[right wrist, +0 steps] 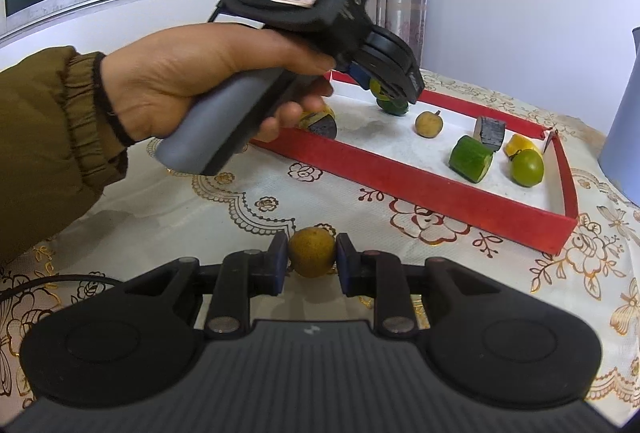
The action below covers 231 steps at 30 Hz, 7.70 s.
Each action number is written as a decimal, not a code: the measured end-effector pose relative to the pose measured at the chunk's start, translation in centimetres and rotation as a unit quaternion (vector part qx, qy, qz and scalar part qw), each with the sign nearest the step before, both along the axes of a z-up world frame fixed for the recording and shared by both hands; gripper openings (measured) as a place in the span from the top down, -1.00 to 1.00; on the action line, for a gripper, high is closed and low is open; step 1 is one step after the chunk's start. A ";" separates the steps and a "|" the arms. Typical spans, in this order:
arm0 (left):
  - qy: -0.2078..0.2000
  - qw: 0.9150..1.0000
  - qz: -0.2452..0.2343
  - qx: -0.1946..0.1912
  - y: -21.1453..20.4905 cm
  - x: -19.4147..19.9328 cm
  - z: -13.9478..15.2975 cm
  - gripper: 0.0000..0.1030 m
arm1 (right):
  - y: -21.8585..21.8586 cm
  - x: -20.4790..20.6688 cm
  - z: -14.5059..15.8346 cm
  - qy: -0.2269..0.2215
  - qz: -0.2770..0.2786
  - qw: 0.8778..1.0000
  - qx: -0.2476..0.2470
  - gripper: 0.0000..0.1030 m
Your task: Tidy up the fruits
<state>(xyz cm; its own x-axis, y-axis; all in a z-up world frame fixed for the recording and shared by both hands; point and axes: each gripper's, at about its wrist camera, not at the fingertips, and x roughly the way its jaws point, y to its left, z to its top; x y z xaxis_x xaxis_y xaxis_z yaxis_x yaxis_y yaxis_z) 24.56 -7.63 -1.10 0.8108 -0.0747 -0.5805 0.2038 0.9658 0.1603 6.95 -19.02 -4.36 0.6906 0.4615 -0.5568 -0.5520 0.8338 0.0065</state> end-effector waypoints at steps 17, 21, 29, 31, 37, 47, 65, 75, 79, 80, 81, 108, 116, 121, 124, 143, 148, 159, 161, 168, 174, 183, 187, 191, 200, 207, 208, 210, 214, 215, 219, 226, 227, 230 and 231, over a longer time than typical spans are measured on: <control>0.000 0.999 0.035 0.006 -0.2 0.9 -0.3 0.18 | 0.0 -0.3 0.3 -0.004 -0.002 1.000 0.000 0.54; -0.010 0.999 0.040 0.004 -0.2 0.5 0.1 -0.13 | 0.0 -0.2 0.2 -0.004 -0.003 1.000 0.001 0.54; -0.033 0.998 0.060 0.005 1.5 -1.7 1.2 -0.48 | -0.5 0.1 0.2 -0.001 -0.008 1.000 0.010 0.54; -0.043 0.997 0.070 0.011 2.2 -3.1 1.3 -0.56 | -0.8 0.1 0.3 -0.003 -0.012 1.000 0.016 0.54; -0.074 0.989 0.114 -0.062 6.9 -8.2 1.6 -0.84 | -2.8 0.7 1.4 -0.016 -0.059 0.997 0.047 0.53; -0.070 0.980 0.150 -0.110 10.6 -8.6 0.6 -0.87 | -4.2 4.6 5.2 -0.050 -0.101 0.993 0.029 0.53; -0.059 0.980 0.164 -0.092 10.5 -8.2 -0.5 -0.92 | -1.1 13.4 4.6 -0.046 -0.118 0.991 0.040 0.53; -0.054 0.983 0.160 -0.071 9.8 -7.9 -1.0 -0.92 | -0.5 14.2 2.9 -0.027 -0.117 0.992 0.027 0.53; -0.048 0.983 0.162 -0.074 9.9 -7.8 -1.2 -0.92 | -0.5 14.3 2.6 -0.023 -0.117 0.993 0.023 0.53; -0.048 0.983 0.162 -0.074 9.9 -7.8 -1.2 -0.92 | -0.4 14.3 2.5 -0.022 -0.117 0.993 0.024 0.53; -0.048 0.983 0.162 -0.075 9.9 -7.9 -1.1 -0.92 | -0.4 14.3 2.5 -0.021 -0.116 0.993 0.025 0.53; -0.042 0.985 0.151 -0.078 9.7 -7.7 -1.3 -0.92 | -0.6 14.7 2.1 -0.017 -0.126 0.992 0.026 0.37; -0.040 0.984 0.152 -0.089 10.0 -7.7 -1.0 -0.92 | -1.9 12.3 6.5 -0.086 -0.147 0.983 0.073 0.12; -0.040 0.984 0.149 -0.094 10.1 -7.8 -0.9 -0.92 | -1.6 10.8 8.5 -0.119 -0.141 0.980 0.075 0.03; -0.040 0.983 0.147 -0.097 10.1 -7.9 -0.8 -0.92 | -1.1 9.9 9.5 -0.137 -0.128 0.980 0.066 -0.21; -0.049 0.985 0.140 -0.085 9.4 -8.3 -0.6 -0.92 | -1.5 2.3 6.3 -0.114 -0.111 0.986 0.040 -0.75; -0.050 0.986 0.138 -0.079 9.2 -8.4 -0.6 -0.92 | -0.9 0.5 4.6 -0.107 -0.098 0.989 0.033 -0.84; -0.057 0.989 0.117 -0.074 8.0 -9.0 -0.4 -0.92 | -1.5 -0.2 3.2 -0.096 -0.094 0.990 0.036 -0.94; -0.060 0.990 0.114 -0.066 7.5 -9.3 -0.4 -0.92 | -1.6 -0.2 3.2 -0.099 -0.095 0.990 0.032 -1.00; -0.042 0.992 0.098 -0.072 6.7 -10.0 -0.3 -0.92 | -2.0 -0.1 3.3 -0.098 -0.100 0.990 0.027 -1.00; -0.039 0.992 0.100 -0.069 6.7 -10.8 -0.3 -0.92 | -1.9 -0.2 3.2 -0.097 -0.099 0.990 0.018 -1.00; -0.033 0.994 0.084 -0.058 5.8 -11.9 -0.8 -0.92 | -1.9 0.0 2.4 -0.078 -0.104 0.992 -0.003 -1.00; -0.038 0.995 0.080 -0.050 5.5 -12.1 -0.9 -1.00 | -2.8 -0.7 2.0 -0.063 -0.118 0.991 -0.002 -1.00; -0.033 0.995 0.068 -0.059 5.4 -12.1 -1.1 -1.00 | -3.0 -0.9 1.1 -0.045 -0.125 0.991 -0.009 -1.00; -0.036 0.996 0.062 -0.060 5.4 -12.2 -1.1 -1.00 | -3.0 -0.7 0.8 -0.033 -0.130 0.991 -0.013 -1.00; -0.036 0.996 0.057 -0.065 5.5 -12.3 -1.0 -1.00 | -2.8 -0.5 0.5 -0.026 -0.127 0.991 -0.022 -1.00; -0.037 0.996 0.057 -0.064 5.5 -12.3 -1.0 -1.00 | -2.8 -0.5 0.5 -0.025 -0.127 0.991 -0.023 -1.00; -0.037 0.996 0.057 -0.063 5.4 -12.3 -1.0 -1.00 | -2.8 -0.4 0.5 -0.024 -0.128 0.991 -0.023 -1.00; -0.036 0.996 0.053 -0.064 5.4 -12.3 -1.0 -1.00 | -2.8 -0.6 0.8 -0.031 -0.136 0.990 -0.027 -1.00; -0.037 0.996 0.053 -0.065 5.5 -12.3 -0.9 -1.00 | -2.8 -0.7 0.9 -0.033 -0.137 0.990 -0.029 -1.00; -0.035 0.996 0.055 -0.066 5.5 -12.3 -0.9 -1.00 | -3.3 -1.3 1.3 -0.037 -0.141 0.989 -0.031 -1.00; -0.035 0.996 0.053 -0.069 5.6 -12.3 -0.8 -1.00 | -3.8 -1.9 0.8 -0.026 -0.147 0.988 -0.043 -1.00; -0.035 0.996 0.052 -0.069 5.6 -12.4 -0.9 -1.00 | -3.8 -1.8 0.7 -0.022 -0.147 0.988 -0.043 -1.00; -0.034 0.996 0.049 -0.072 5.6 -12.4 -0.9 -1.00 | -3.6 -1.6 0.4 -0.013 -0.143 0.988 -0.050 -1.00; -0.034 0.996 0.049 -0.073 5.6 -12.4 -0.9 -1.00 | -3.4 -1.5 0.2 -0.008 -0.140 0.989 -0.056 -1.00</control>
<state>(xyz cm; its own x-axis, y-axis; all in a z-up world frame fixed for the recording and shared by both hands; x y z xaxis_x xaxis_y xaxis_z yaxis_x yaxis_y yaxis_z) 12.20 -1.99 -2.00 0.8553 -0.0730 -0.5130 0.1009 0.9945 0.0268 5.49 -22.43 -4.13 0.7915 0.1877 -0.5816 -0.2991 0.9489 -0.1007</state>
